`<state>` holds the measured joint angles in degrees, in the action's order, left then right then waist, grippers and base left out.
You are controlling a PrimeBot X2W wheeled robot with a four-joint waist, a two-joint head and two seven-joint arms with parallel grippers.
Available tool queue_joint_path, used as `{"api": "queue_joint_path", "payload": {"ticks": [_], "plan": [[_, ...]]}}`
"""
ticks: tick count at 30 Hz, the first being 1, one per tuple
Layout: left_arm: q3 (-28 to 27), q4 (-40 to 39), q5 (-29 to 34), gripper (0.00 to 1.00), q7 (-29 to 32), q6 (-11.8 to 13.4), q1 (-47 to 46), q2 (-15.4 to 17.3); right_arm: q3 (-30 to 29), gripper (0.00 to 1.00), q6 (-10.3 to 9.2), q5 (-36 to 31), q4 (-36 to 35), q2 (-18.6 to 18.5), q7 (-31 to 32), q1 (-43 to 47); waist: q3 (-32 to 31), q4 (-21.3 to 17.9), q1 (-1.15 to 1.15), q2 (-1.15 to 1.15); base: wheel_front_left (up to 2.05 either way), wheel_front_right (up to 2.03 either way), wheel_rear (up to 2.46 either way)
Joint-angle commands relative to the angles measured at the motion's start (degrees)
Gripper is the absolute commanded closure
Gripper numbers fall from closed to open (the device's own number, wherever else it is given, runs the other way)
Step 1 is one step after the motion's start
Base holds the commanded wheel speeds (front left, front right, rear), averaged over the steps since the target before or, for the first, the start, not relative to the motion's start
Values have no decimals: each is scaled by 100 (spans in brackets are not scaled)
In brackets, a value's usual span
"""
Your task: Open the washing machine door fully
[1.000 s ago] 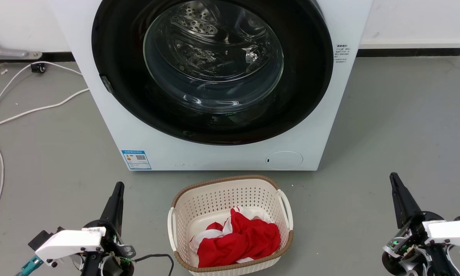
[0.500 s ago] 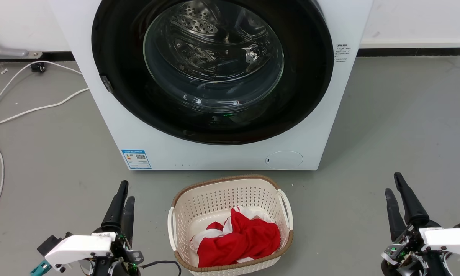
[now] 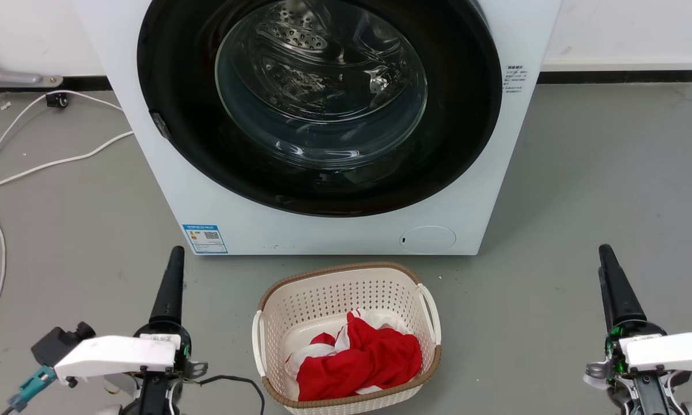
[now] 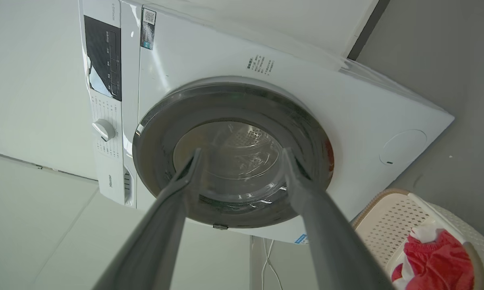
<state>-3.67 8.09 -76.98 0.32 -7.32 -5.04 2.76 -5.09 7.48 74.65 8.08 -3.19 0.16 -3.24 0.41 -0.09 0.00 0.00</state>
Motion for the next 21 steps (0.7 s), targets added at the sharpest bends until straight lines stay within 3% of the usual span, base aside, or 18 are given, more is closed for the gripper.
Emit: {"api": "queue_joint_path", "payload": {"ticks": [1,14,21], "plan": [[-23,-172,161,0,-43,-11,-163,18,11,0,1,-222,-170,-7,-50,-70,0,0,0,0,0,0,0],[64,-552,1817,0,-328,4,-86,18,187,0,1,-2420,-659,0,-329,47,0,18,0,0,0,0,0],[165,-549,2607,0,-469,57,-44,18,220,0,1,-3242,-684,4,-463,171,-1,17,0,0,0,0,0]]}}
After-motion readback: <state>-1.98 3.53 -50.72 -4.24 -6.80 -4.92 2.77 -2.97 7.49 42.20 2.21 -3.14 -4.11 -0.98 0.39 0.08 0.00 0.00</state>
